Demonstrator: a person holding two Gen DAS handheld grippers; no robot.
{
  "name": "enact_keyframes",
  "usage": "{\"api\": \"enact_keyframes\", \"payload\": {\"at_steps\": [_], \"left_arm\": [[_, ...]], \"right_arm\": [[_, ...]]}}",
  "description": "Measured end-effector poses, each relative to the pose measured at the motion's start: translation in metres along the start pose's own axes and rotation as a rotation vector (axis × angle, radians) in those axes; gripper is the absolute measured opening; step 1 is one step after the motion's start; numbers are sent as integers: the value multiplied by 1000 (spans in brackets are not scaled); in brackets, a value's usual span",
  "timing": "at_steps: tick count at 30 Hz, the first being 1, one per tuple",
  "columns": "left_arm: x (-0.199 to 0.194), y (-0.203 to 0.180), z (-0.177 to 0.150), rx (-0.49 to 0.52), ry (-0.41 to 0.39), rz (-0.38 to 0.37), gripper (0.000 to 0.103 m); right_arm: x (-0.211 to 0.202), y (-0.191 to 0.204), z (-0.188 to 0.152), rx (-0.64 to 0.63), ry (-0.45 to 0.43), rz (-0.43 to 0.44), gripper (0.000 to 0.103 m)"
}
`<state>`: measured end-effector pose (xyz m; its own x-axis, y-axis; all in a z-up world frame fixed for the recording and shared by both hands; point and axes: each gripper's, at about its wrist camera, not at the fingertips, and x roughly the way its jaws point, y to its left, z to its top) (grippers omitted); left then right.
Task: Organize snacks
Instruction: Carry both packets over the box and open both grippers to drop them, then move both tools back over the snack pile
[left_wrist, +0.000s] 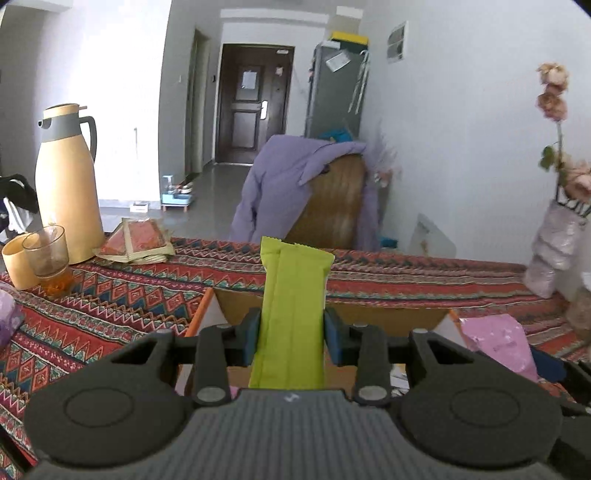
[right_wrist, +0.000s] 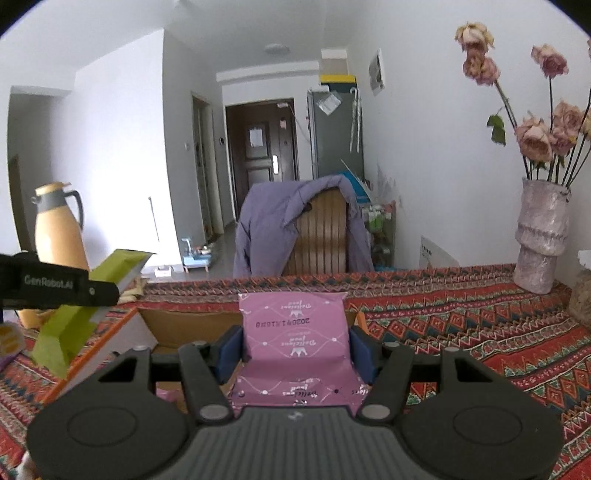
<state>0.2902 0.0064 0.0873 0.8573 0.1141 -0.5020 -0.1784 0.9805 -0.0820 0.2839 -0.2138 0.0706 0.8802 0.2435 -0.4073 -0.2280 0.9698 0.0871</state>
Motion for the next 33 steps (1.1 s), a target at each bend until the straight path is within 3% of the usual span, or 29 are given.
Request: {"api": "enact_keyframes", "payload": {"at_steps": [10,13,14,15,16,17,18,19,22,33], "left_arm": [[33,-3,-14,47,68,52,37],[36,4,-19,36,79,18,40],[35,6,-21,31,81,9,44],[34,7,-22,30,77,0,58],[30,8,-22,29,65,-5,79],[25,9,-24,31,42,-2,88],[20,9,-25,35,18,5,99],[14,9,-27,40,-8,13,103],[3,12,-29,23,-21,-6,103],[-31,22,-43,-12,-31,-29,103]], "right_arm": [[34,-1,-13,3,66,-21,61],[34,-3,-16,8,79,-15,62],[33,-3,-17,7,77,-11,62],[32,-5,-17,3,72,-10,67],[29,-5,-17,0,69,-4,72],[28,-6,-17,3,66,0,86],[25,-6,-17,7,58,3,93],[21,-7,-18,8,50,7,93],[11,-10,-19,21,38,6,103],[-27,-13,-28,21,18,0,103]]}}
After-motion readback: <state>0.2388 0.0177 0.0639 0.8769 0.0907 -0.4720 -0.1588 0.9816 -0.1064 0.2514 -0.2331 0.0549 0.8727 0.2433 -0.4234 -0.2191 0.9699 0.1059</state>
